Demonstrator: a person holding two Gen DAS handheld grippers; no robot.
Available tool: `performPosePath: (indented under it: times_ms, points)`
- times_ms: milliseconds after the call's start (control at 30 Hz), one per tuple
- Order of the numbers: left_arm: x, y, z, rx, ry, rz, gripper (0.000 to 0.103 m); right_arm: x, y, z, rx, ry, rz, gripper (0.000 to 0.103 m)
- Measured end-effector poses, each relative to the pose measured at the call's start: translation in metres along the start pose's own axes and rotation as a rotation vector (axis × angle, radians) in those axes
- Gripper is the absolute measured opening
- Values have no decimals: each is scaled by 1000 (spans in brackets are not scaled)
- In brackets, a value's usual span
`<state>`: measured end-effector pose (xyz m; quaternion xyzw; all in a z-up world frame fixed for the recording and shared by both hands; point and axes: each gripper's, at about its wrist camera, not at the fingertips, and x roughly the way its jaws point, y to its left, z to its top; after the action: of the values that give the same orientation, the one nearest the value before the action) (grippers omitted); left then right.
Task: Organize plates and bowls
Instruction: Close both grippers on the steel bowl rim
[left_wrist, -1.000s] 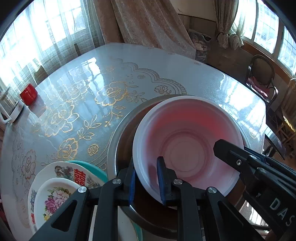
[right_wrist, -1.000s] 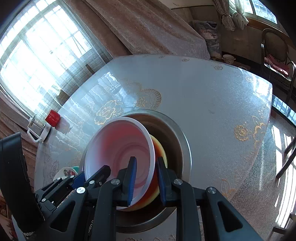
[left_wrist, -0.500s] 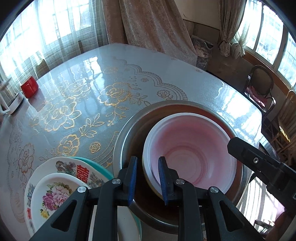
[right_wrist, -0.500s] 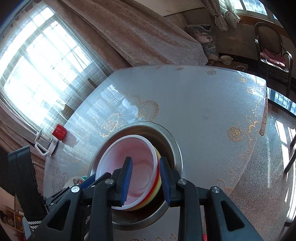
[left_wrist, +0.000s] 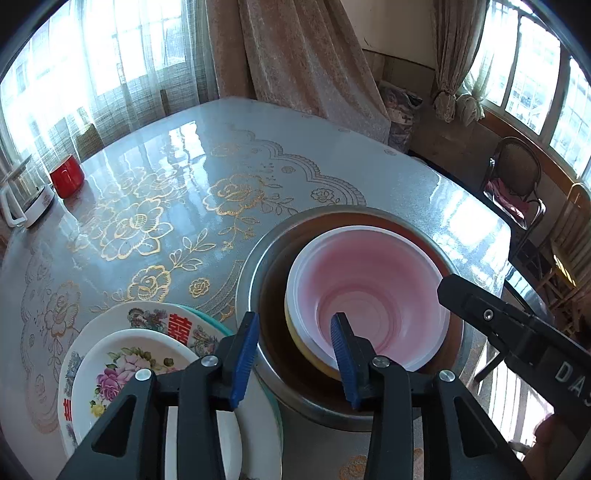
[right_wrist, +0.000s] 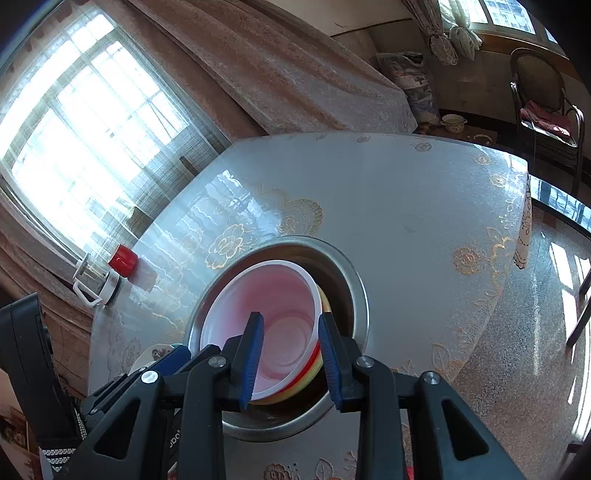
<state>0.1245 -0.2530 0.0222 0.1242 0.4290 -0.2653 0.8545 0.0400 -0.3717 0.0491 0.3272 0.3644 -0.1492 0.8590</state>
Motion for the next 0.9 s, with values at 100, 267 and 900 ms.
performPosePath:
  times_ms: [100,267,900]
  points:
    - [-8,3,-2,-9,-11,-4,48,-5,-2,-1,4,-12,8,31]
    - [-21,11,-3,-26,-26,-9,52,-12,-3,-5,7,-21,8,31]
    - [-40,60,-16,-172,-45,-15,60,-27,-33,-13,69,-40,-46,37]
